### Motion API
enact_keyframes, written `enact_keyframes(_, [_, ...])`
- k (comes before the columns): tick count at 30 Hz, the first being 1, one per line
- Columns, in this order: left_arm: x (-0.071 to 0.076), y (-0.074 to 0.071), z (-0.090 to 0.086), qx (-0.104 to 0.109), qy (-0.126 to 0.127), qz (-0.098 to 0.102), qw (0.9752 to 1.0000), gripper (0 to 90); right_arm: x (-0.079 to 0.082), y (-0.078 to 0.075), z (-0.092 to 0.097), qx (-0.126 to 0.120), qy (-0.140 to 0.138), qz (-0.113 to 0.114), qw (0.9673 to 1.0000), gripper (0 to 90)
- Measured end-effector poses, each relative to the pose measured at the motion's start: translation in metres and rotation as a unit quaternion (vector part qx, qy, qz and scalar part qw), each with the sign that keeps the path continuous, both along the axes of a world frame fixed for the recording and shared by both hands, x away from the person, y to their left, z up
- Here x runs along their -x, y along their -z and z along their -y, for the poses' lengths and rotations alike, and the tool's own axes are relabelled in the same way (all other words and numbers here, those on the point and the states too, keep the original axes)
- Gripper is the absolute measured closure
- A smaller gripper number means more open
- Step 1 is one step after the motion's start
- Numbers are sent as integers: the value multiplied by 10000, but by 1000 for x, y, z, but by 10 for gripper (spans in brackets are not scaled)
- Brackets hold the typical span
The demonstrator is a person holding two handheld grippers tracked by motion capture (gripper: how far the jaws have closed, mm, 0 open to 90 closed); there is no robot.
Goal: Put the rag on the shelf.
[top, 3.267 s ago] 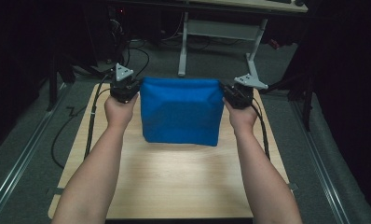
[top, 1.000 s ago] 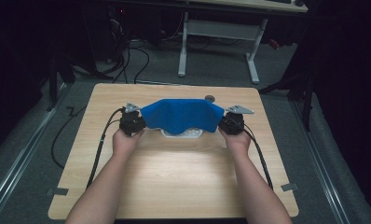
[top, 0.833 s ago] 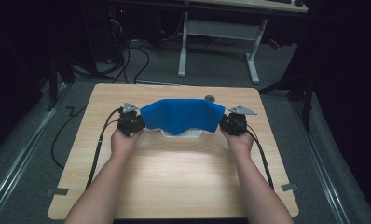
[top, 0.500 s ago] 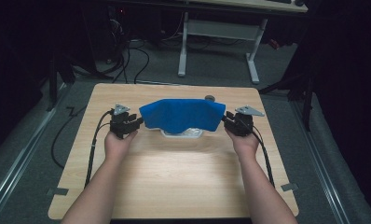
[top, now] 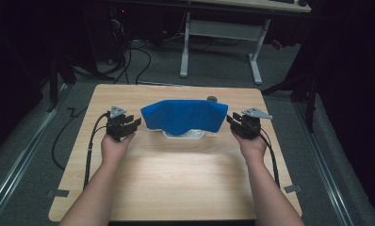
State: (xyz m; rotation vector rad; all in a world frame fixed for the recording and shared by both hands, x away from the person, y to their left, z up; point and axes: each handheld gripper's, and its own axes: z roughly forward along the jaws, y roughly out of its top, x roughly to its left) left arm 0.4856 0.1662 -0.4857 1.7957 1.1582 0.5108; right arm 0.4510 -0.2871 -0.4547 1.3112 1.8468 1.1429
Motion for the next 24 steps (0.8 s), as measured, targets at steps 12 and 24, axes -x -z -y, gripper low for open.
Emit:
enact_keyframes(12, [23, -8, -8, -104, -9, 190, 9998, 540, 18, -9, -2, 179, -104, 78, 9998, 591])
enact_keyframes(24, [94, 13, 1, -56, 383, -161, 9991, 503, 85, 14, -4, 452, -324, 81, 9984, 488])
